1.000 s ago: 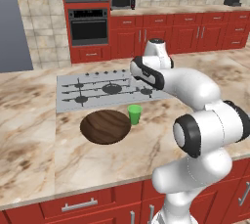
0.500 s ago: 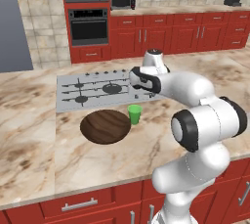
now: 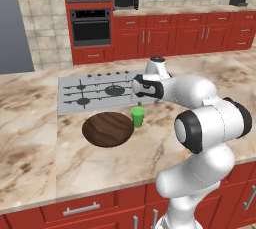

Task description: Pick the cup and bowl from the counter and place them on the counter next to the sink.

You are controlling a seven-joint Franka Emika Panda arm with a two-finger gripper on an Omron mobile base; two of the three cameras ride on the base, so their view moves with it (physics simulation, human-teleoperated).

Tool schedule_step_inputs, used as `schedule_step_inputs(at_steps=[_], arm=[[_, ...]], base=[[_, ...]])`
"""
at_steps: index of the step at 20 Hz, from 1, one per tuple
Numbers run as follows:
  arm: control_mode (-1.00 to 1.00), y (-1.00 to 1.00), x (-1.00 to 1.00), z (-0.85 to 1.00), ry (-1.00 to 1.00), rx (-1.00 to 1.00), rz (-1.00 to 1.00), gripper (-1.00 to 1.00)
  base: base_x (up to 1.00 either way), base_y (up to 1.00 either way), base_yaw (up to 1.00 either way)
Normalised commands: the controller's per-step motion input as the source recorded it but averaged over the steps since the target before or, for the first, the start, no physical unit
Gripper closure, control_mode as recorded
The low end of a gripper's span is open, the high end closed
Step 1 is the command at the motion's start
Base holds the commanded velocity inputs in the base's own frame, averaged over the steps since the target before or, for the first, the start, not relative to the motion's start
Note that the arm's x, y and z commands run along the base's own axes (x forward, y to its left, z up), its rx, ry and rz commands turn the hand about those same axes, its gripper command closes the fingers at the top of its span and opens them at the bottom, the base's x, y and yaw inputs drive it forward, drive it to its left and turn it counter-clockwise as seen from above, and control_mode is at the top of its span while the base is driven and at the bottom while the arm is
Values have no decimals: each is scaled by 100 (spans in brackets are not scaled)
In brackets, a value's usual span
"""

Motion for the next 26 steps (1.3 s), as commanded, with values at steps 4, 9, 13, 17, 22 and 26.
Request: schedule_step_inputs(at_steps=[4,9,13,17,22,26], arm=[[-100,-5,0,-20,0,0,1,-100],[-100,-3,0,-24,0,0,1,-100],[-100,0,0,-22,0,0,0,-100],[-100,0,1,-17,0,0,0,-100],[-100,0,18,-2,0,0,0,-100],[-100,0,28,0,0,0,0,-100]], base=[[0,0,0],[0,0,0],[0,0,0],[0,0,0],[0,0,0],[0,0,0]])
